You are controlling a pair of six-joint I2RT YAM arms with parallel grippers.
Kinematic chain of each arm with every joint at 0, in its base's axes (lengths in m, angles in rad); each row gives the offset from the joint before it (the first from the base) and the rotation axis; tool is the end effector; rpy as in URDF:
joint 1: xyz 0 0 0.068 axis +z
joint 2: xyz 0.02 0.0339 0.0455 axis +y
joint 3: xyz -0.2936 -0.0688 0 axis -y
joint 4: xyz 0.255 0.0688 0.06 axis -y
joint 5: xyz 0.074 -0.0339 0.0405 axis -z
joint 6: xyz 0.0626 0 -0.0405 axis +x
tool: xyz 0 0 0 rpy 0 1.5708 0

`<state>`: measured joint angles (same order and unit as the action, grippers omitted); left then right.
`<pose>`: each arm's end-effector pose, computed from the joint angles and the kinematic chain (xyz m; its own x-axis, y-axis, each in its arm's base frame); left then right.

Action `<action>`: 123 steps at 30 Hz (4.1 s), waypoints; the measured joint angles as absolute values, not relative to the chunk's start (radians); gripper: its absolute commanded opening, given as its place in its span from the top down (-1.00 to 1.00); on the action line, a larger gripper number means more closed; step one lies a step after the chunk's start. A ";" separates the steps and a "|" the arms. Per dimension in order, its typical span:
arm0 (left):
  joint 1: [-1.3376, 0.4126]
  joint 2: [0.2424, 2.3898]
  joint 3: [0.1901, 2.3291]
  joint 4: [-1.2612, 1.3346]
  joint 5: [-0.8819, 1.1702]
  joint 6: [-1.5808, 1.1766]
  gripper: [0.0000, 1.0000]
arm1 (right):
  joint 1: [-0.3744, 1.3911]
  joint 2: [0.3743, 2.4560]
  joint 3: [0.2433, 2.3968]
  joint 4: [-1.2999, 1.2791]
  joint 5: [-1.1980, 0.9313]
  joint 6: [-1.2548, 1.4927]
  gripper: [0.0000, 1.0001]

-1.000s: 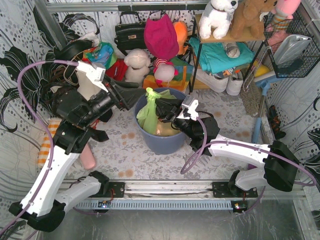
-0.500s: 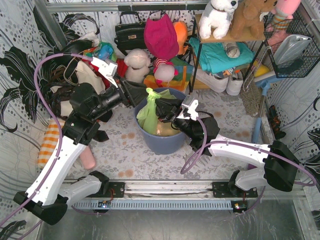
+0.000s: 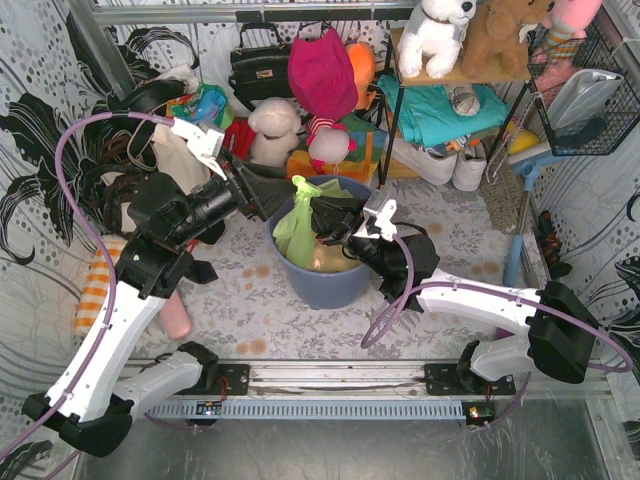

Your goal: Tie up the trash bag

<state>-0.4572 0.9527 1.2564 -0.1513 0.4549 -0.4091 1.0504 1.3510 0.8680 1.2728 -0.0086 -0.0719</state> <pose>0.1709 -0.1147 0.5061 -0.1878 -0.3059 -0.9334 0.7755 0.5370 -0.3320 0.1516 0.2656 0.4318 0.4148 0.5793 -0.7017 -0.8430 0.5349 -0.0567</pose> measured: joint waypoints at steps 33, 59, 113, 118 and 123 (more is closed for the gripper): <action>-0.457 0.937 1.262 -0.151 0.411 -0.427 1.00 | 1.048 1.351 0.868 1.271 -0.015 -0.072 1.00; -0.457 0.920 1.247 -0.130 0.375 -0.546 -0.24 | 1.048 1.351 0.868 1.282 -0.016 -0.072 1.00; -0.457 1.007 1.314 -0.038 0.422 -0.631 0.99 | 1.048 1.139 0.801 1.149 -0.014 -0.012 0.20; -0.457 1.027 1.314 -0.036 0.457 -0.632 0.99 | 1.048 1.120 0.807 1.095 -0.016 -0.024 -0.15; -0.457 1.031 1.314 -0.031 0.473 -0.633 0.99 | 1.048 1.156 0.872 1.031 -0.032 -0.049 -0.25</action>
